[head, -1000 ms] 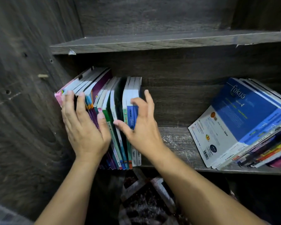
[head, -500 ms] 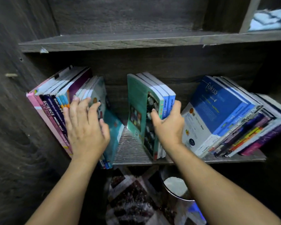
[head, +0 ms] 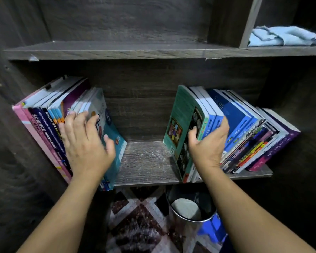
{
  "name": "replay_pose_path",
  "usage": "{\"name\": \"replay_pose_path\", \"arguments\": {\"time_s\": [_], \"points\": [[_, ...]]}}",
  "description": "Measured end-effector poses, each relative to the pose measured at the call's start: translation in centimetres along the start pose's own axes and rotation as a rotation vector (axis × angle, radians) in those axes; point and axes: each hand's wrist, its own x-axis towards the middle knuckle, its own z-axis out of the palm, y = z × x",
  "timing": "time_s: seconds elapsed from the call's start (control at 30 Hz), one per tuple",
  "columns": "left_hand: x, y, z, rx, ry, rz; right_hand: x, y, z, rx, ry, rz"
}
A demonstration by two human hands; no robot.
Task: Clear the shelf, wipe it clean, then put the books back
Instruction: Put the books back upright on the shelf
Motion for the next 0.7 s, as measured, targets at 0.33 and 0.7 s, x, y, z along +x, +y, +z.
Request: {"name": "replay_pose_path", "arguments": {"time_s": [0.33,0.7], "points": [[-0.2,-0.7,-0.2,-0.006,0.003,0.055,-3.2,4.4,1.9,-0.982,-0.491,-0.756],[-0.4,-1.1,0.0,0.027,0.016,0.094,-3.4,6.4,2.8,-0.735,-0.287,-0.864]]}}
